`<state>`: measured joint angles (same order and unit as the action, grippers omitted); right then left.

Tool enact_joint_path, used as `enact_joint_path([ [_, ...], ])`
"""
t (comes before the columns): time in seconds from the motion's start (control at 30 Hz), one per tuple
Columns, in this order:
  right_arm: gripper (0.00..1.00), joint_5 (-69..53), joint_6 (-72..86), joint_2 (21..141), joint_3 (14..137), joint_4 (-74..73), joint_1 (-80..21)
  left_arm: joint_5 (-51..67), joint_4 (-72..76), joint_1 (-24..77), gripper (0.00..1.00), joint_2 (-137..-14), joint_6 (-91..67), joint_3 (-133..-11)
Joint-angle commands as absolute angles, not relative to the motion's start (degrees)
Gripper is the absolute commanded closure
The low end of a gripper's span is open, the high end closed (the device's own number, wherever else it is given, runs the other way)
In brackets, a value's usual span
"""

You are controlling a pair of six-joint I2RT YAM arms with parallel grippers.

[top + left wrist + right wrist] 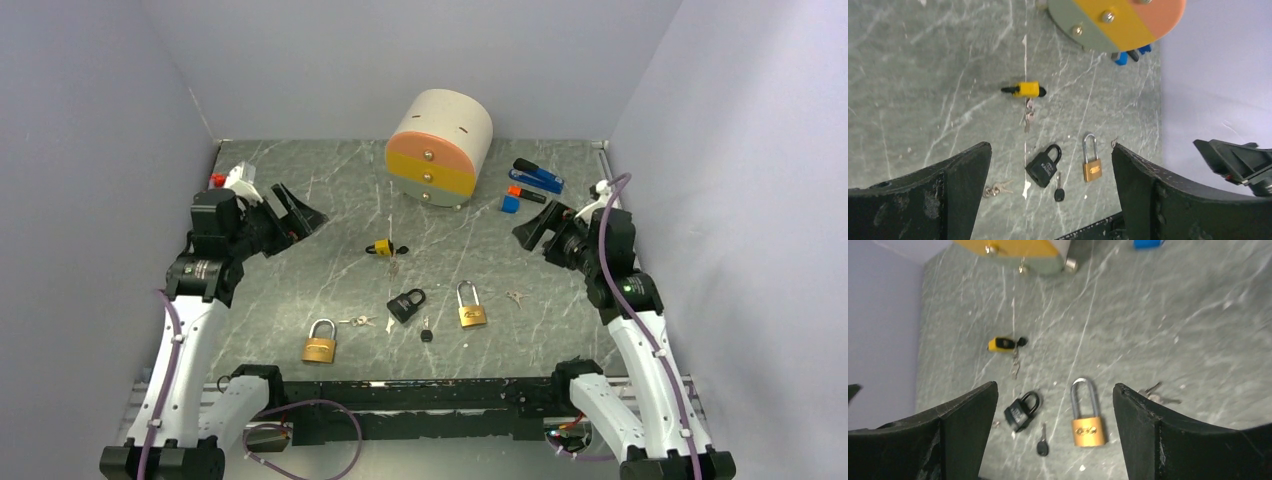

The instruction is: Unlock with the key

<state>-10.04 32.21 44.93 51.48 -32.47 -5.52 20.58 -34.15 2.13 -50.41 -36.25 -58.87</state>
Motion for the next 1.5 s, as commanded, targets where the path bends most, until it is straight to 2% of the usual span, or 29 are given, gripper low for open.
enact_joint_path([
  [0.0,0.15,-19.2,39.7,45.2,45.6,-25.0,-5.6,24.4,-33.1,2.1,0.06,-50.7,-41.2,-55.8],
  [0.17,0.22,-16.7,40.0,51.1,44.6,-25.9,-9.5,25.7,-32.2,2.1,0.06,-50.5,-42.4,-52.8],
  [0.33,0.25,-3.3,38.2,59.0,49.1,-37.4,-16.8,25.4,-32.9,2.2,0.06,-49.1,-42.6,-50.3],
  [0.47,0.26,3.0,38.2,63.5,48.1,-42.0,-17.0,25.1,-33.4,2.2,0.06,-48.3,-42.8,-48.8],
  [0.7,0.27,8.9,37.1,67.6,45.5,-40.7,-17.0,24.4,-34.0,2.2,0.06,-48.6,-42.7,-48.4],
  [0.87,0.44,11.9,40.1,72.5,45.7,-41.0,-17.0,23.8,-34.3,2.3,0.06,-49.3,-42.7,-48.3],
  [1.07,0.54,12.4,44.2,74.9,43.8,-38.0,-17.0,24.0,-34.2,2.3,0.06,-49.7,-42.6,-48.4],
  [1.2,0.65,12.8,46.5,75.7,42.6,-35.7,-17.0,23.2,-34.9,2.3,0.06,-49.2,-42.5,-48.6],
  [1.47,0.68,11.3,48.8,79.1,42.2,-31.7,-16.9,22.3,-36.2,2.3,0.06,-48.8,-42.3,-48.8],
])
